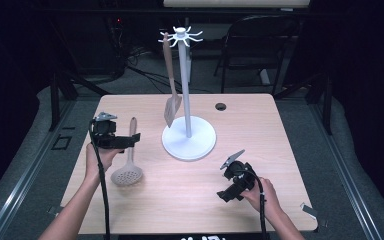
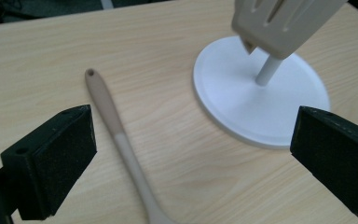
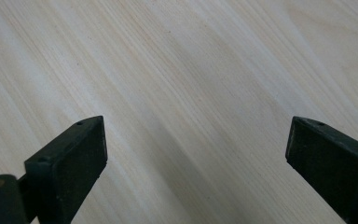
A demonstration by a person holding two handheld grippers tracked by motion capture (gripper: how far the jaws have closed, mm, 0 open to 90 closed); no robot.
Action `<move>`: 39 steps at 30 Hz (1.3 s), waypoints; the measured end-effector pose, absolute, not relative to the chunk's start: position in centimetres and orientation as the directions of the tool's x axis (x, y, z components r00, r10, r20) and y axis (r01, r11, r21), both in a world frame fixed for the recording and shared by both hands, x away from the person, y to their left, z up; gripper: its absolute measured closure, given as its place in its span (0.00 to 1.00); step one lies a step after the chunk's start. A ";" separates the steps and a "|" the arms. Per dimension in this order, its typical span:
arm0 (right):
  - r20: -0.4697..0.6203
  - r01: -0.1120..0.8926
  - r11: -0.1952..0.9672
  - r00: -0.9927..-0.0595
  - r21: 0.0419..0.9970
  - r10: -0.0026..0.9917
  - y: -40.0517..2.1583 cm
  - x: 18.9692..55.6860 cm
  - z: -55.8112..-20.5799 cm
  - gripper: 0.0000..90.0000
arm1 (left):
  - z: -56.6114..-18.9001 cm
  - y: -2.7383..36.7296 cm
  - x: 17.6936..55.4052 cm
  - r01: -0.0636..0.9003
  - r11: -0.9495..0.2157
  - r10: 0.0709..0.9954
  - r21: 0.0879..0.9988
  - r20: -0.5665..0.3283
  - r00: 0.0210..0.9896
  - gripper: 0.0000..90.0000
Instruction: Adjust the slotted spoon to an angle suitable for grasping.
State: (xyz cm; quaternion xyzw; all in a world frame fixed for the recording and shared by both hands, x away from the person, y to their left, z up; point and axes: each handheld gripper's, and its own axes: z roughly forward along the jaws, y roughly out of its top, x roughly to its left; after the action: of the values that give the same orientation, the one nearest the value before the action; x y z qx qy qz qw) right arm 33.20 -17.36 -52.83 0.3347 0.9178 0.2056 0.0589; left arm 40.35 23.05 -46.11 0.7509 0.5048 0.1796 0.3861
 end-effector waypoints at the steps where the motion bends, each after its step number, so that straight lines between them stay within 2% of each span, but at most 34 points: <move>1: 0.026 0.587 0.695 -0.771 0.414 0.636 -17.3 33.2 -52.9 0.06 | -46.4 23.1 40.5 0.630 -0.207 0.895 0.749 -0.116 0.432 0.00; 9: 0.018 0.577 0.717 -0.784 0.390 0.621 -17.0 33.0 -53.1 0.06 | -49.3 23.6 41.4 0.713 -0.236 0.921 0.660 -0.083 0.381 0.00; 12: 0.000 0.564 0.738 -0.795 0.370 0.607 -16.8 33.0 -53.1 0.06 | -50.6 23.5 41.7 0.737 -0.248 0.924 0.628 -0.075 0.375 0.03; 19: 0.010 0.576 0.735 -0.790 0.357 0.613 -16.8 33.1 -53.6 0.06 | -53.5 23.2 43.0 0.780 -0.309 0.923 0.544 -0.027 0.384 0.35; 30: -0.004 0.573 0.748 -0.793 0.335 0.609 -16.7 33.1 -53.8 0.08 | -55.0 22.7 44.1 0.788 -0.354 0.921 0.504 0.041 0.387 0.70; 33: 0.005 0.577 0.741 -0.790 0.343 0.613 -16.8 33.1 -53.9 0.08 | -55.2 22.9 44.2 0.793 -0.354 0.918 0.496 0.022 0.396 0.75; 39: 0.005 0.577 0.743 -0.791 0.340 0.612 -16.8 33.1 -53.9 0.08 | -55.3 22.8 44.3 0.789 -0.366 0.914 0.493 0.030 0.404 0.75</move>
State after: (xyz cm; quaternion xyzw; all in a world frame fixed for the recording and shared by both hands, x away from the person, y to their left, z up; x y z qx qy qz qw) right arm 33.09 -16.82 -53.86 0.3188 0.9319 0.1642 0.0537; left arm 44.29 22.82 -55.29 0.8123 0.5243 0.1515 0.2057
